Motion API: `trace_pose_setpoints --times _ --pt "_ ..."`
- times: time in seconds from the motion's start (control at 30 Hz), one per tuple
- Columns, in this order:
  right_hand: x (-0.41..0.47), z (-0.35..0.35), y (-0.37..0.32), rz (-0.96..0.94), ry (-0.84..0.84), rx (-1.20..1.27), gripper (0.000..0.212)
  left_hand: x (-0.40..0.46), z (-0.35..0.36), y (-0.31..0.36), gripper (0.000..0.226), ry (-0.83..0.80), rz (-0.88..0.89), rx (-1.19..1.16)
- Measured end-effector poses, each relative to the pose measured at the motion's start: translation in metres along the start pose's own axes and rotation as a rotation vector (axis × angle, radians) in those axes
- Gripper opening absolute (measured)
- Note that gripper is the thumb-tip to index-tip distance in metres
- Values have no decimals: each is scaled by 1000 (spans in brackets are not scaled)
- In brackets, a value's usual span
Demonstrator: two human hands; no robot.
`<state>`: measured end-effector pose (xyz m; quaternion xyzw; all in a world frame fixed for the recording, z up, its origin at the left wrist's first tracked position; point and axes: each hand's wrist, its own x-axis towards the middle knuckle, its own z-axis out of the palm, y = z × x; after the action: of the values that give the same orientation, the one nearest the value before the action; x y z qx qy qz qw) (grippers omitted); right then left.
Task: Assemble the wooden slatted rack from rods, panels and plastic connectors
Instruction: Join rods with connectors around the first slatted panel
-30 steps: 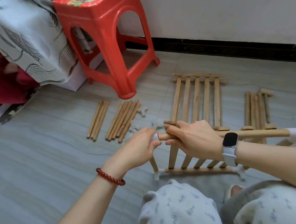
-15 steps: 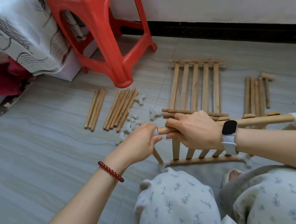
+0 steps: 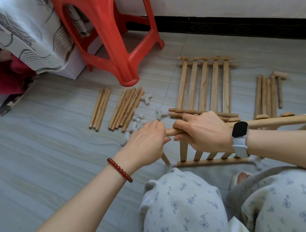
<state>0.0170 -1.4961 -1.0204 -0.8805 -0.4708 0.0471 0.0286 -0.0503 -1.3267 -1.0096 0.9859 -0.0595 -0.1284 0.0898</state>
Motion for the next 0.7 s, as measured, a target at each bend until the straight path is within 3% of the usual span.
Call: trace_pose_setpoints --times 0.43,0.57,0.7 --pt "0 -1 4 -65 -15 67 31 9 0 6 17 -45 98 -59" --pt "-7 -7 25 36 -26 272 34 12 6 -7 15 17 6 -400" --pt "-26 -9 56 21 -27 114 58 13 15 -9 17 98 -118 -825"
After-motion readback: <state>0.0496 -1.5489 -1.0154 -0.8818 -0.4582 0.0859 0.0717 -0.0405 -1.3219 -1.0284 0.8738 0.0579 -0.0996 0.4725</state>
